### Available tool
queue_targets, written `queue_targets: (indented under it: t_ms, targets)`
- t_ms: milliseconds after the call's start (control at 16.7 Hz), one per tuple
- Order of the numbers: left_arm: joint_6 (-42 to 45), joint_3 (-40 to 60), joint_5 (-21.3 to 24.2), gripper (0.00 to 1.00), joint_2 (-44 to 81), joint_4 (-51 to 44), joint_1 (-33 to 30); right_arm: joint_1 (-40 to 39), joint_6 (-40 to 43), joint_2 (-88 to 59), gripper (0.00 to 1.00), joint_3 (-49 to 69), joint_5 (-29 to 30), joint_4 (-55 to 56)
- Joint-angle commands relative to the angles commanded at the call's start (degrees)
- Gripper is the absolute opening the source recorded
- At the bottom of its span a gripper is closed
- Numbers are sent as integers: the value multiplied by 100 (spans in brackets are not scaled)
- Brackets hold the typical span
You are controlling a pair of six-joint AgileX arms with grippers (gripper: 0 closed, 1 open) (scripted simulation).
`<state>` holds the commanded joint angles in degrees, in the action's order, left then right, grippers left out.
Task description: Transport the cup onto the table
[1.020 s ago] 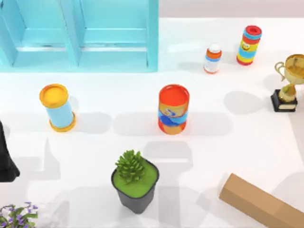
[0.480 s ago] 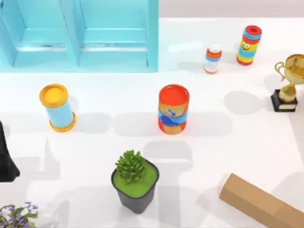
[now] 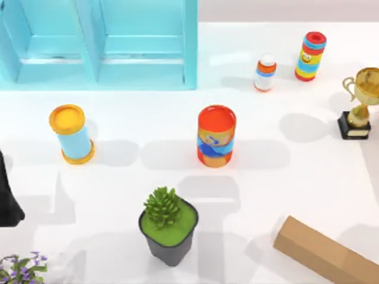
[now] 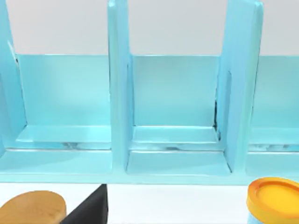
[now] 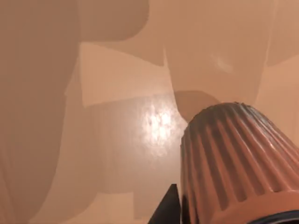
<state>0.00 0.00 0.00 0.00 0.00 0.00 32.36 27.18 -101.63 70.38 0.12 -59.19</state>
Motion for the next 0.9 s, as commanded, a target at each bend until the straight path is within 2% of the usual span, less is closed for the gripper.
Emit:
queue_targets:
  t_ms: [180, 600, 900]
  targets:
    - [0, 0, 0, 100, 0, 0, 0, -313, -429, 419, 0, 210, -25, -530]
    - [0, 0, 0, 100, 0, 0, 0, -1631, -1257, 852, 0, 742, -38, -1518]
    - [0, 0, 0, 100, 0, 0, 0, -1777, -1331, 870, 0, 773, -20, -1611]
